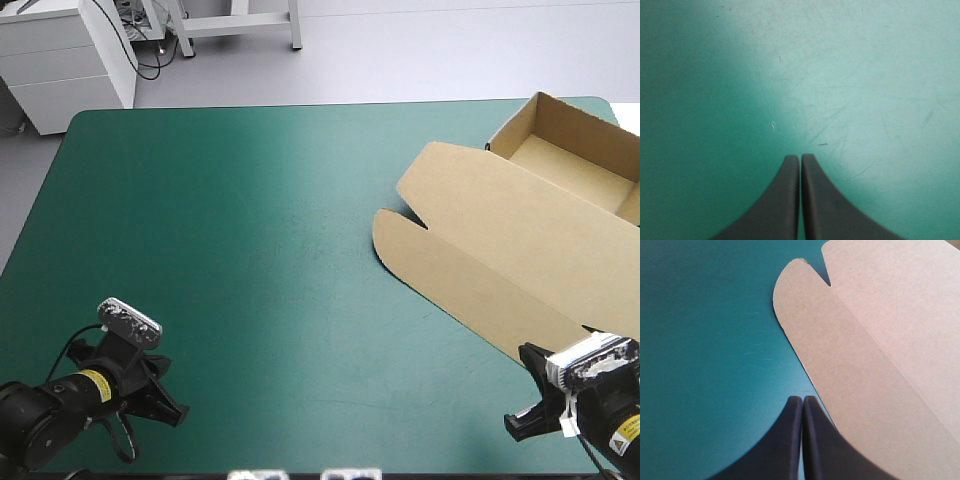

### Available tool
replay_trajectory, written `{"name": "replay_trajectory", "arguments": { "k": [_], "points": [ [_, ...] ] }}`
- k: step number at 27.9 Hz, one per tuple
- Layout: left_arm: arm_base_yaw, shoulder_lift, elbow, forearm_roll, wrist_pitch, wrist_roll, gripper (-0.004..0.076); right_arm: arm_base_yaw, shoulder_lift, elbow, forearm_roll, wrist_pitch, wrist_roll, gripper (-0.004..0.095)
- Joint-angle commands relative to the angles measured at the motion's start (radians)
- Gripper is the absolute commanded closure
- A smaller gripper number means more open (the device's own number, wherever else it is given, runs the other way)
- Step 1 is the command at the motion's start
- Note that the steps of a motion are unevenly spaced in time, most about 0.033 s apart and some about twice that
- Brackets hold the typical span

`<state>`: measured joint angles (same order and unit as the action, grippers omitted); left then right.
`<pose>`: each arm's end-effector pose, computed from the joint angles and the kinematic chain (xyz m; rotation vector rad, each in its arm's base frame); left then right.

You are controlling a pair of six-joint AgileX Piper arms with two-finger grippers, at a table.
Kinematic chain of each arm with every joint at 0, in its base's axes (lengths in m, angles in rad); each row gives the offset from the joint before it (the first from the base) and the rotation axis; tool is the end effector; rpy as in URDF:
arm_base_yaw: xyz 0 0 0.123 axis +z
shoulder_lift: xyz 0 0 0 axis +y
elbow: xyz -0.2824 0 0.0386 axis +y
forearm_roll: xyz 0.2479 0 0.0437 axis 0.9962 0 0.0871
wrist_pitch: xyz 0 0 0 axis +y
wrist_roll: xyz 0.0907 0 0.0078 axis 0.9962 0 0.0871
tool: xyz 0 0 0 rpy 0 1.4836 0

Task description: Fold the box

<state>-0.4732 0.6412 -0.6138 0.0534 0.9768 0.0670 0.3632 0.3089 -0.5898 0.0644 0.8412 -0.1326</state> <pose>0.0918 -0.0425 0.2875 0.6819 2.3936 -0.1039 0.0449 0.0217 0.3149 -0.4894 1.9901 0.2198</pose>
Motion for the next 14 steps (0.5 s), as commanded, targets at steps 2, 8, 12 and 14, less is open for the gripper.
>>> {"name": "replay_trajectory", "arguments": {
  "k": [2,8,12,14],
  "points": [
    [-0.001,-0.001,0.006,-0.023,-0.067,-0.006,0.0731,0.003,0.004,-0.005,-0.013,-0.062,0.003,0.0921],
    [-0.001,-0.002,0.011,-0.021,-0.075,-0.006,0.0731,0.003,0.004,0.031,-0.014,-0.066,0.003,0.0921],
    [-0.001,-0.002,0.011,-0.021,-0.077,-0.006,0.0731,0.003,0.004,0.078,-0.010,-0.066,0.003,0.0921],
    [-0.001,-0.002,0.011,-0.021,-0.071,-0.006,0.0731,0.003,0.004,0.081,-0.010,-0.066,0.003,0.0921]
  ]
}}
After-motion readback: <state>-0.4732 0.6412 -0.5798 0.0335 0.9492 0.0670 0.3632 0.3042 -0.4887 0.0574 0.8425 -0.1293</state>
